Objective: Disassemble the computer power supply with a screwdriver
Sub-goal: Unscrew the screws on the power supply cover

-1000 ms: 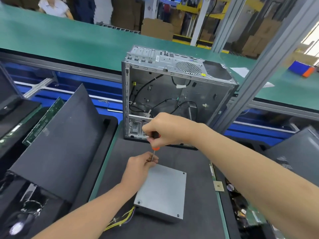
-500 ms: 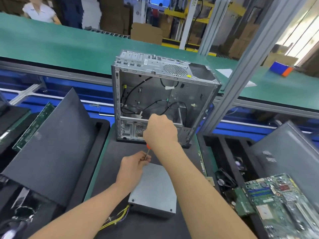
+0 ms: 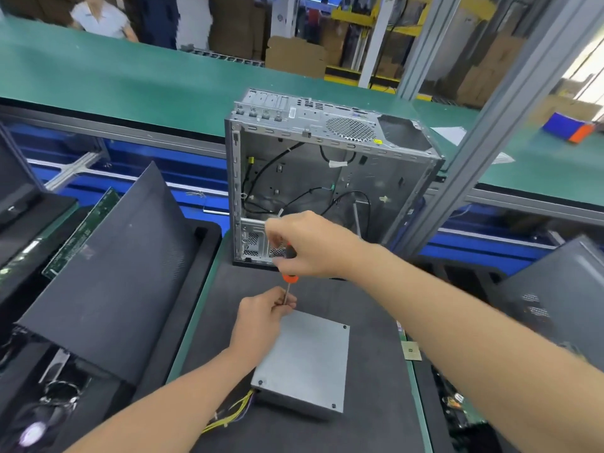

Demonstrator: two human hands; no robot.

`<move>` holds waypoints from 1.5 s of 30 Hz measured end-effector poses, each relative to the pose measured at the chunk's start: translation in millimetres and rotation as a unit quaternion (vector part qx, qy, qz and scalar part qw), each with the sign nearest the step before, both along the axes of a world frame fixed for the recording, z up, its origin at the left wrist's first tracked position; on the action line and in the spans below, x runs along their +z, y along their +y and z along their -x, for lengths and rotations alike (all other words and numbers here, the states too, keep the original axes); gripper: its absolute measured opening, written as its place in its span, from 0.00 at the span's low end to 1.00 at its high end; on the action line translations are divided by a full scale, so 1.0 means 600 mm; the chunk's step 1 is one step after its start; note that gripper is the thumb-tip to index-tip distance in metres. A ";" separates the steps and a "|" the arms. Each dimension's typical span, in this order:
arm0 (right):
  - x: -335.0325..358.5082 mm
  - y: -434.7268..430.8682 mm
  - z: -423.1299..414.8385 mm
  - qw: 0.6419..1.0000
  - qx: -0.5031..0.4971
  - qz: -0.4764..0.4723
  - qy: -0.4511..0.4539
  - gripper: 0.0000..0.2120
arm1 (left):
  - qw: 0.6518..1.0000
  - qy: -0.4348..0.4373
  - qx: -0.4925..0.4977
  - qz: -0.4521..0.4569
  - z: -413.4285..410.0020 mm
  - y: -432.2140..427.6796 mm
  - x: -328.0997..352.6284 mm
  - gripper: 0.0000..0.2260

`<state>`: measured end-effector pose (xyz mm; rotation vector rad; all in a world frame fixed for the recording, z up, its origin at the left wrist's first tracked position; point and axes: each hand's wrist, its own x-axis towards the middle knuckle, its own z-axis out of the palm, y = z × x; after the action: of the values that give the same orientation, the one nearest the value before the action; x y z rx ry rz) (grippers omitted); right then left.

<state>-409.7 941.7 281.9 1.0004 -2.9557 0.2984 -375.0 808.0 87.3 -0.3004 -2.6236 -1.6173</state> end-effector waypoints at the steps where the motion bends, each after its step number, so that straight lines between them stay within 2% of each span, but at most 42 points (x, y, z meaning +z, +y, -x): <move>1: -0.007 -0.010 -0.011 0.997 -0.062 0.031 0.022 0.11 | 1.000 -0.003 0.005 -0.006 -0.001 0.001 0.002 0.14; 3: -0.024 -0.035 -0.032 0.980 -0.183 0.042 0.068 0.11 | 1.000 -0.017 0.007 -0.016 -0.002 0.002 0.006 0.16; 6: -0.043 -0.060 -0.047 0.947 -0.305 0.024 0.096 0.08 | 1.000 -0.027 -0.005 -0.007 -0.006 0.002 0.009 0.13; 8: -0.045 -0.059 -0.044 0.929 -0.356 0.034 0.091 0.10 | 0.999 -0.029 -0.014 -0.004 -0.005 -0.001 0.012 0.11; 10: -0.047 -0.054 -0.037 0.927 -0.364 0.025 0.090 0.10 | 0.999 -0.027 -0.025 -0.007 -0.003 -0.005 0.013 0.13; 12: -0.045 -0.049 -0.027 0.945 -0.315 0.018 0.084 0.09 | 0.999 -0.025 -0.035 -0.013 0.001 -0.008 0.011 0.15; 16: -0.027 -0.019 0.002 0.994 -0.097 0.041 0.013 0.08 | 0.999 -0.021 -0.030 -0.002 0.007 -0.012 0.002 0.09; 20: -0.003 0.012 0.024 0.994 0.099 -0.010 -0.041 0.07 | 0.999 -0.020 -0.030 -0.005 0.008 -0.011 -0.004 0.09; 23: 0.001 0.022 0.025 0.992 0.122 0.000 -0.037 0.06 | 1.000 -0.017 -0.025 0.000 0.006 -0.006 -0.003 0.13; 24: -0.001 0.018 0.020 0.995 0.093 0.012 -0.021 0.06 | 1.000 -0.015 -0.018 0.003 0.004 -0.005 -0.002 0.14; 26: -0.013 -0.003 -0.002 0.998 -0.033 0.020 0.043 0.07 | 1.000 -0.009 -0.010 0.004 0.002 -0.003 -0.001 0.14; 29: -0.035 -0.042 -0.031 0.958 -0.257 -0.026 0.126 0.13 | 1.000 -0.017 -0.012 -0.002 0.000 -0.002 0.004 0.18; 31: -0.036 -0.055 -0.037 0.927 -0.357 0.007 0.112 0.15 | 1.000 -0.013 -0.014 -0.003 0.000 -0.001 0.005 0.20; 34: -0.038 -0.058 -0.028 0.907 -0.415 0.042 0.053 0.13 | 1.000 -0.009 -0.017 0.003 0.000 -0.004 0.005 0.19; 37: -0.040 -0.065 -0.020 0.928 -0.367 0.050 0.035 0.13 | 0.999 -0.021 -0.036 0.003 0.004 -0.009 0.001 0.18; 41: -0.014 -0.033 -0.004 0.979 -0.196 0.040 -0.038 0.09 | 0.999 -0.024 -0.041 -0.008 0.008 -0.014 -0.001 0.09; 45: -0.001 -0.004 -0.005 0.988 -0.128 0.055 -0.065 0.10 | 0.999 -0.016 -0.051 -0.009 0.005 -0.014 0.005 0.08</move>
<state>-406.4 939.2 281.0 0.6010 -3.0954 0.5302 -377.7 799.6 90.1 -0.4166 -2.6570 -1.6893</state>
